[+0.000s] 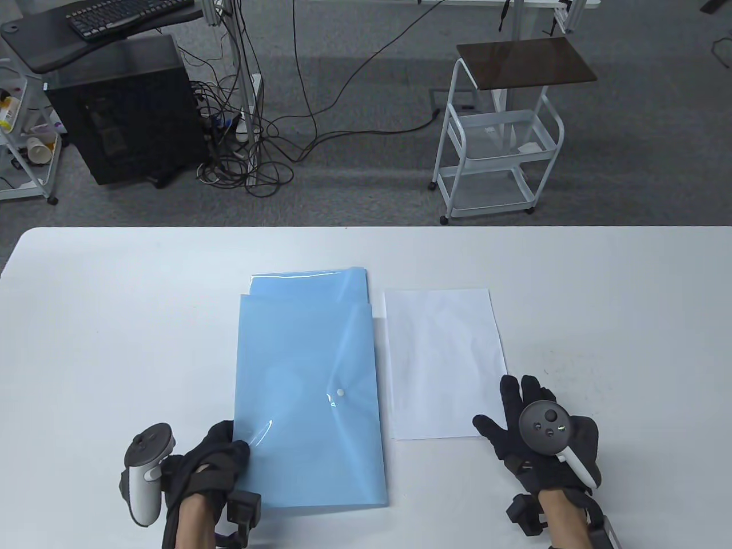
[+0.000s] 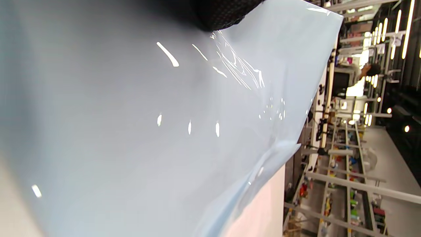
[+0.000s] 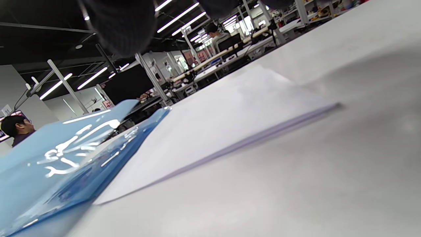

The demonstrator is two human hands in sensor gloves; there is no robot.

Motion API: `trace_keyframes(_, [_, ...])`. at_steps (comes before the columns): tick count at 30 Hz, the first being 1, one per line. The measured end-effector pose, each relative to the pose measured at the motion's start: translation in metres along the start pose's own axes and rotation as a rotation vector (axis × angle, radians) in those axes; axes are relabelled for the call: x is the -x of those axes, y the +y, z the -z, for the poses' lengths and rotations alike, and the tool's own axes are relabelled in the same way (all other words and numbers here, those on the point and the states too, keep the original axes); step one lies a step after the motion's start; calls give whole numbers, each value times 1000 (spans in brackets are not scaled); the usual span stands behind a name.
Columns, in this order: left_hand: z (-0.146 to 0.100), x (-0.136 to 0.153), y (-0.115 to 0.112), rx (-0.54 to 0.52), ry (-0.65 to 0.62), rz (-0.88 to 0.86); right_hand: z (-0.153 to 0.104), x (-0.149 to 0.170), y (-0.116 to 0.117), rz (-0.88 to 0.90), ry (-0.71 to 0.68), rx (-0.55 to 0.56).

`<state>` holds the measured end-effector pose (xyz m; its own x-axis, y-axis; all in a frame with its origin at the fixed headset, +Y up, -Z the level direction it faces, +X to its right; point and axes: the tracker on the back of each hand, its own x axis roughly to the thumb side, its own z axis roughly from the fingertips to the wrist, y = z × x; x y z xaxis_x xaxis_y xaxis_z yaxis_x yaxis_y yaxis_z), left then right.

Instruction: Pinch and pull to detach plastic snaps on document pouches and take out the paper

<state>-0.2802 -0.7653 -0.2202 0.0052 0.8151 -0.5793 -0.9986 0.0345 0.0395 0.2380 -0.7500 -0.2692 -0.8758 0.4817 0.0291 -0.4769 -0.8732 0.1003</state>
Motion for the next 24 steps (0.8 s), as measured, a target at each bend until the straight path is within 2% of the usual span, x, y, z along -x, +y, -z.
trace_keyframes(6, [5,-26,10,-64,-42,28,-2,0,0,11,-4,2])
trace_keyframes(13, [21,-60,7,-112,-80,96,-4,0,-1,38,-7,6])
trace_keyframes(18, [43,-68,7,-136,-77,109,-5,0,-1,53,-11,4])
trace_keyframes(24, [71,-63,2,-134,-53,102,-4,-2,1,50,-15,1])
